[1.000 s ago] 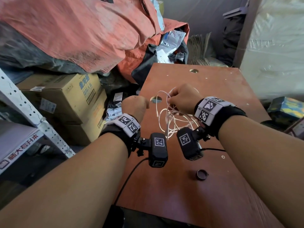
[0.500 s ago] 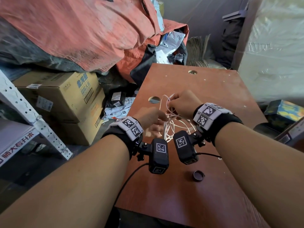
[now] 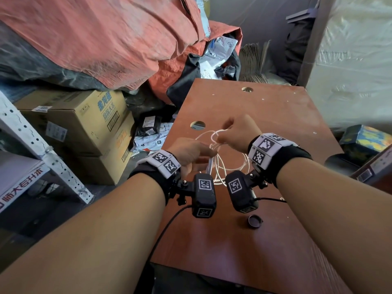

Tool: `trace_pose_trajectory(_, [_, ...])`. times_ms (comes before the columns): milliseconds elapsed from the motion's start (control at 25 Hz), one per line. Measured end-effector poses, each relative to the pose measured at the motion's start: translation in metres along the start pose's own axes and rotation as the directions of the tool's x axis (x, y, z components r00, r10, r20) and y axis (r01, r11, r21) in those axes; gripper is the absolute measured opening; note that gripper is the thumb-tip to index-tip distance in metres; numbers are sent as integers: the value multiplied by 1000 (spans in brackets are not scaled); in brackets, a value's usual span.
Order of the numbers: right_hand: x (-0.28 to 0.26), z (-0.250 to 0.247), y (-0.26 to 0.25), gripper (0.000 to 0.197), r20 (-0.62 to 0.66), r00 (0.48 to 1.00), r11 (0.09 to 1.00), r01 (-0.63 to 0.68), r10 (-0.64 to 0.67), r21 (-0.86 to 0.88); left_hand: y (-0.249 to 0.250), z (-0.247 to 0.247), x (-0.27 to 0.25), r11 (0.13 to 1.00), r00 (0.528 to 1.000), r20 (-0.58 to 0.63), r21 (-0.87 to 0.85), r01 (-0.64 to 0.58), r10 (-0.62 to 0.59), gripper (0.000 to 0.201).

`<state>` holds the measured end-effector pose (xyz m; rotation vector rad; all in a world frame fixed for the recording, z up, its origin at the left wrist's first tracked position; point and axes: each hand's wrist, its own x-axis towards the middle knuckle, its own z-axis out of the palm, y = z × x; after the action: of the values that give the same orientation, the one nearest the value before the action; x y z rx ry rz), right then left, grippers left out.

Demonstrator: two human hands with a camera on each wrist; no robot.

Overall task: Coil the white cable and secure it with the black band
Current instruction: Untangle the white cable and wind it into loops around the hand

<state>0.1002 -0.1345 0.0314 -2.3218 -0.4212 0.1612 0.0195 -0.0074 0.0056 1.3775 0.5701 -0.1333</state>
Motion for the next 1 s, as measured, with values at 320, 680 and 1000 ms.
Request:
trace_pose_trajectory(320, [-22,-4,-18,12,305,949,996,-68,85,-66,-2,0,-3,995,999,-48,-101,-26,21,17])
trace_pose_trajectory(680, [-22,-3,-10,10,377,922,996,-78,86,-38,-2,1,-8,988,999,-4,-149,-32,32,35])
trace_pose_trajectory(1000, [-28,-6,-14,19,366,928,997,-71,63,8,-1,6,-10,995,1000,-18,-98,5,-6,32])
